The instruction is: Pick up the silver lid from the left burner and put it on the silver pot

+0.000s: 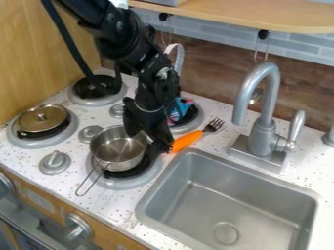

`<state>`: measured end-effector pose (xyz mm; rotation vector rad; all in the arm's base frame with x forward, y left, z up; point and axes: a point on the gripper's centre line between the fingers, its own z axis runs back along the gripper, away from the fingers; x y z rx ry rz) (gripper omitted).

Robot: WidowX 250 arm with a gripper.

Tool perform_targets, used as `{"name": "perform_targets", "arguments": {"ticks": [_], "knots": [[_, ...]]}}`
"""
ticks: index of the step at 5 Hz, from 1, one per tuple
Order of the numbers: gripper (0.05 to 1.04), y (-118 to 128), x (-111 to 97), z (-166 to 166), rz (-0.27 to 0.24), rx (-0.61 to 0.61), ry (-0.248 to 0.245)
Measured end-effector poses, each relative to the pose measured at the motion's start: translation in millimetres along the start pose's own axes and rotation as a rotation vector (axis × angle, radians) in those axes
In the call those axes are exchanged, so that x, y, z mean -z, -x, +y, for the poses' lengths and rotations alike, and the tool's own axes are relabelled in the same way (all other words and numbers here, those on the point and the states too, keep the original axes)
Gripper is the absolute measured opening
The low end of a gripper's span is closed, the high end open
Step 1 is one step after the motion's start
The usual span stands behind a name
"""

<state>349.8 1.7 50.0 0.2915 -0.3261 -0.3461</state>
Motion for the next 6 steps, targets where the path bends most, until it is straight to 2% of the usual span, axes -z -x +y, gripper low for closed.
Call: {"name": "perform_targets", "arguments": {"ticks": [1,2,3,4,5,6], "knots": [[1.007,5,7,-3,0.026,0.006,0.008],[1.007,13,10,3,0.054,-0.018,0.048],[1.007,9,-18,31,-0.068,-0.064,0.065],[1.007,16,-45,61,-0.136,-0.158,0.024],[1.007,29,-53,90,-0.161,-0.258,-0.010],[1.007,53,-50,128,-0.123,-0.383,-0.063]]}}
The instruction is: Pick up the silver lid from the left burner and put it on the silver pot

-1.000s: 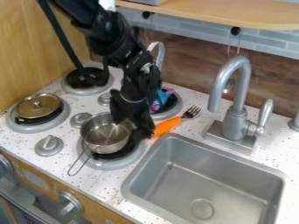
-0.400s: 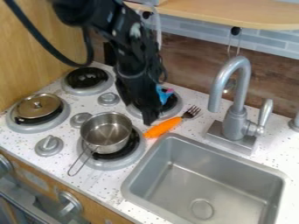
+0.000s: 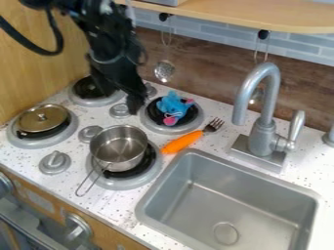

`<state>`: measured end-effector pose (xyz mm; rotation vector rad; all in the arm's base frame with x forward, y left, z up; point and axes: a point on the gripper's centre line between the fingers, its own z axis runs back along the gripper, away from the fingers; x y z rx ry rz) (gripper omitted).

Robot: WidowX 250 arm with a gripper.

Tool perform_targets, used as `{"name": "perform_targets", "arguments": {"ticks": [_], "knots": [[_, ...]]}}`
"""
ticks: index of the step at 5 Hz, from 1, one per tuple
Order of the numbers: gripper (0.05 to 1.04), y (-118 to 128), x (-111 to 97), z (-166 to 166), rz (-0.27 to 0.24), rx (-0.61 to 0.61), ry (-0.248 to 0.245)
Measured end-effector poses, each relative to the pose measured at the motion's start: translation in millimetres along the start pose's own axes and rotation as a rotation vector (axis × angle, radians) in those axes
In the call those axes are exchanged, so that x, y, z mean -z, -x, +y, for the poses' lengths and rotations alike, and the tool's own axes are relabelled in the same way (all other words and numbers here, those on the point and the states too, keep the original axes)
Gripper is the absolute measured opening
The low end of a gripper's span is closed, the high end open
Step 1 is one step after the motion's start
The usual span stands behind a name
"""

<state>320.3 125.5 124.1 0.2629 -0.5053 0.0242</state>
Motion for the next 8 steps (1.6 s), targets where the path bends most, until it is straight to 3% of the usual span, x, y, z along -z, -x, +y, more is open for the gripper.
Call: {"name": "perform_targets", "arguments": {"ticks": [2,4,6,8], "knots": [[1.007,21,35,84,0.126,-0.238,-0.126],[1.007,41,66,147,0.238,-0.374,-0.176],[1.007,54,100,177,0.321,-0.476,-0.141],[1.007,54,124,183,0.338,-0.486,-0.085]]}}
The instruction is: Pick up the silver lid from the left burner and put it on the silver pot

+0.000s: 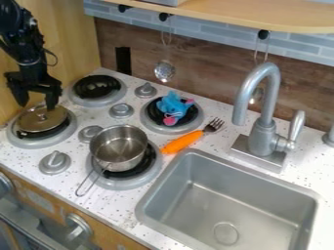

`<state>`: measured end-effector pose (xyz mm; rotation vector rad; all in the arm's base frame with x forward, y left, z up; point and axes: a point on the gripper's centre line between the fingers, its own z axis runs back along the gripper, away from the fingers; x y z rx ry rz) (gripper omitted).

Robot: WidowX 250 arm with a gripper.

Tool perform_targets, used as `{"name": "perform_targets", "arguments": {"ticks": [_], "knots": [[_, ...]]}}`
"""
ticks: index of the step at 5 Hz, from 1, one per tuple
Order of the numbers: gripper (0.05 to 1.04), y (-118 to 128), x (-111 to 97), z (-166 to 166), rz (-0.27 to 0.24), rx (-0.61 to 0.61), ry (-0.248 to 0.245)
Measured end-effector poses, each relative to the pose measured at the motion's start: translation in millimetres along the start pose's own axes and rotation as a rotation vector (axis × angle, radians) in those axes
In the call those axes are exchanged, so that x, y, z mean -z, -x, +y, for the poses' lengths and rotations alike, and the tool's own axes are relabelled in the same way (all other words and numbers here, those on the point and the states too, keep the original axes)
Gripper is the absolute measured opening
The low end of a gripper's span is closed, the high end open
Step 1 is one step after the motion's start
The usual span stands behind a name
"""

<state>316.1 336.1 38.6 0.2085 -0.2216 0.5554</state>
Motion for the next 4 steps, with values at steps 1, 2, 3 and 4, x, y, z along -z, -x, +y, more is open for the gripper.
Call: {"name": "perform_targets", "arguments": {"ticks": [1,2,3,4], "knots": [[1.007,-3,8,-1,0.017,0.017,0.012],[1.007,-7,11,1,0.008,0.017,0.017],[1.007,-9,19,0,0.006,0.003,0.049],[1.007,-10,27,2,0.019,0.006,0.059]]}}
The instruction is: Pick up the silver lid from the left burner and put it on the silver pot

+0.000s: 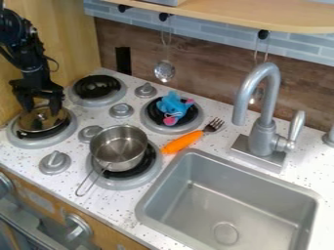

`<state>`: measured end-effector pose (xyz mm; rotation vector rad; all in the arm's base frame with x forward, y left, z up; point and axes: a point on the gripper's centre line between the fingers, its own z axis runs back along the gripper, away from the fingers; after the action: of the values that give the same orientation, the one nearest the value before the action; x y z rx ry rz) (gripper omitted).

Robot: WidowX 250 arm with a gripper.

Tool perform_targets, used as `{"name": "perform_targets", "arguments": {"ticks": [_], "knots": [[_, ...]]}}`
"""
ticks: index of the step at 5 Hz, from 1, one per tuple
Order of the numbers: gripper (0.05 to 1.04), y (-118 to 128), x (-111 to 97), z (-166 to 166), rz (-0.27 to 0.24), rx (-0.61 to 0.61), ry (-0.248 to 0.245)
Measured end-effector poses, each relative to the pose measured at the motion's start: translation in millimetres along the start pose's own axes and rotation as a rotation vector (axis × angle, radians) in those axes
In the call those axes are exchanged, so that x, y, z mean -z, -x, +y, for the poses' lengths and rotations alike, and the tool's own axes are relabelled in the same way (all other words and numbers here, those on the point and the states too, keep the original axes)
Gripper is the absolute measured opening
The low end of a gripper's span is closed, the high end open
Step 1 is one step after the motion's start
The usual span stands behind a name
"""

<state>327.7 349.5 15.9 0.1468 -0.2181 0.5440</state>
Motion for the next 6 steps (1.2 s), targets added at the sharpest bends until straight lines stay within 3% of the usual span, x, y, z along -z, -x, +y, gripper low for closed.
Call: {"name": "perform_targets", "arguments": {"ticks": [1,2,3,4,6], "knots": [[0.968,2.7,5.8,-2.1,0.015,-0.003,0.016],[0.695,1.8,7.1,-2.2,0.001,0.005,0.041],[0.417,2.1,8.7,1.7,-0.009,-0.013,0.031],[0.317,3.0,9.2,2.4,-0.011,-0.017,0.029],[0.317,9.3,7.3,0.8,-0.014,-0.016,0.031]]}}
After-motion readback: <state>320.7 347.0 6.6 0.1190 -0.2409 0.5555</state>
